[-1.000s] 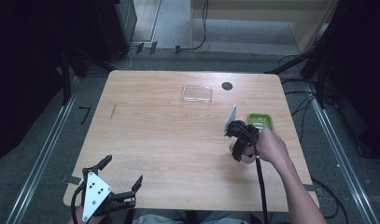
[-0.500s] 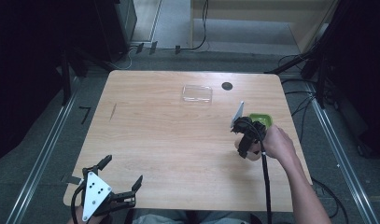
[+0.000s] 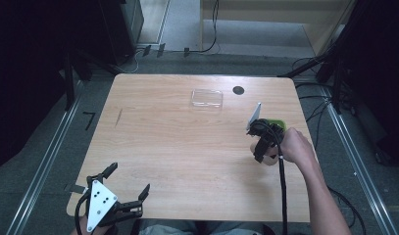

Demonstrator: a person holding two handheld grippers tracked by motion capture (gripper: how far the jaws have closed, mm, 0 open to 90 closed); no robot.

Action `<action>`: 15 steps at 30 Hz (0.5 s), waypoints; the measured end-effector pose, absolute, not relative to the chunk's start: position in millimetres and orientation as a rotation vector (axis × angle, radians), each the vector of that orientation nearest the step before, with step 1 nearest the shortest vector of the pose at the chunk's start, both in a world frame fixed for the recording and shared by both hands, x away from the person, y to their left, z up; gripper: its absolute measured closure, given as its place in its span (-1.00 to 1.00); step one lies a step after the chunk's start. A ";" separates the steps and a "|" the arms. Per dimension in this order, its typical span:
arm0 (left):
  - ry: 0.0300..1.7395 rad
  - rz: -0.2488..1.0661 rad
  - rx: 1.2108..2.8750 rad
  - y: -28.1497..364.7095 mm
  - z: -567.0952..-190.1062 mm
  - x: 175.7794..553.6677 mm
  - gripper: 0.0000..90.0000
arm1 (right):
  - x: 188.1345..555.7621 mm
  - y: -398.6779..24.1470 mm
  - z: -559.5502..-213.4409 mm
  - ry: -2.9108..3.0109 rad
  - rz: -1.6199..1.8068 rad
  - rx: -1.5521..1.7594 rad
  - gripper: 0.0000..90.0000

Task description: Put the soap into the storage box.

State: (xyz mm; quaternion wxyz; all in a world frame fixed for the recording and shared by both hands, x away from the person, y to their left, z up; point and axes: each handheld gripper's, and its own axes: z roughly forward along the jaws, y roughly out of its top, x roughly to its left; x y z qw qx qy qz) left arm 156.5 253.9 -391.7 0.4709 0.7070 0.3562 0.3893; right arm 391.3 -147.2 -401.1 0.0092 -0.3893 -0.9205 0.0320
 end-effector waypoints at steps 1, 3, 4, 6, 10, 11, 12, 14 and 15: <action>0.874 0.954 1.732 253.7 -391.8 156.6 -1.00 | 391.6 -148.3 -400.6 -2.867 0.089 -1.233 -0.26; 0.874 0.954 1.733 253.6 -391.8 156.7 -1.00 | 392.2 -150.0 -399.8 -2.868 0.088 -1.236 -0.26; 0.875 0.954 1.732 253.4 -391.9 156.7 -1.00 | 393.2 -151.2 -398.6 -2.870 0.088 -1.240 -0.26; 0.875 0.955 1.733 253.4 -391.8 156.7 -1.00 | 394.4 -153.1 -397.4 -2.866 0.083 -1.244 -0.26; 0.873 0.956 1.737 253.1 -391.9 156.8 -1.00 | 396.7 -156.3 -395.5 -2.859 0.074 -1.256 -0.26; 0.872 0.955 1.737 253.0 -391.9 156.6 -1.00 | 397.6 -157.3 -395.2 -2.857 0.069 -1.266 -0.26; 0.874 0.955 1.736 253.1 -391.9 156.7 -1.00 | 398.7 -158.5 -394.9 -2.855 0.067 -1.268 -0.26; 0.874 0.955 1.734 253.2 -391.8 156.8 -1.00 | 401.1 -160.6 -394.4 -2.851 0.068 -1.279 -0.26; 0.875 0.954 1.733 253.2 -391.9 156.8 -1.00 | 402.1 -161.7 -394.6 -2.851 0.064 -1.286 -0.26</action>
